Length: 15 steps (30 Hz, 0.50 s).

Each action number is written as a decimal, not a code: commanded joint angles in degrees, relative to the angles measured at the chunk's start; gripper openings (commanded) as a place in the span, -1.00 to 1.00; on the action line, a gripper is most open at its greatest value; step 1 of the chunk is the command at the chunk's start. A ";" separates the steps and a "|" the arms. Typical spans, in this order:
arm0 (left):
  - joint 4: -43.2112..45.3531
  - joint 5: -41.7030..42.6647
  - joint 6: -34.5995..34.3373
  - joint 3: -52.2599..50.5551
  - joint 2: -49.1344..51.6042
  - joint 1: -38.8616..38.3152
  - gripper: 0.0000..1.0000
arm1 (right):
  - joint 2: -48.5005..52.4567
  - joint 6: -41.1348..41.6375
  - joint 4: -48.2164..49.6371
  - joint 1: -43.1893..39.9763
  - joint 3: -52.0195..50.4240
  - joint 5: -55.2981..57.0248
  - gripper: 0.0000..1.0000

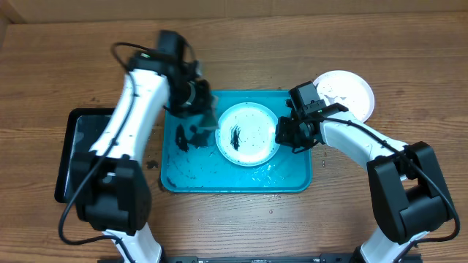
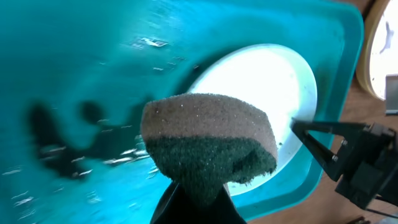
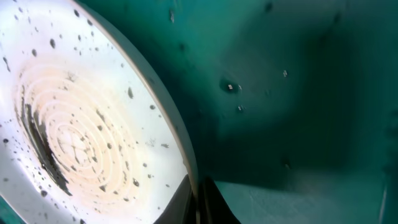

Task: Clean dirty plates on tray and stack at the side
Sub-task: 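Scrub the last white plate with the sponge in the left gripper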

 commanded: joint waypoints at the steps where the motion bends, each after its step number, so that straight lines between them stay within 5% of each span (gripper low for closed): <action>1: 3.23 0.87 -5.79 -3.54 0.50 -4.20 -0.91 | 0.48 1.33 0.81 0.07 1.05 -0.85 -0.92; 15: 12.28 -3.30 -17.46 -6.01 8.13 -14.91 -0.92 | 0.48 2.21 -1.70 6.75 1.11 4.20 -0.93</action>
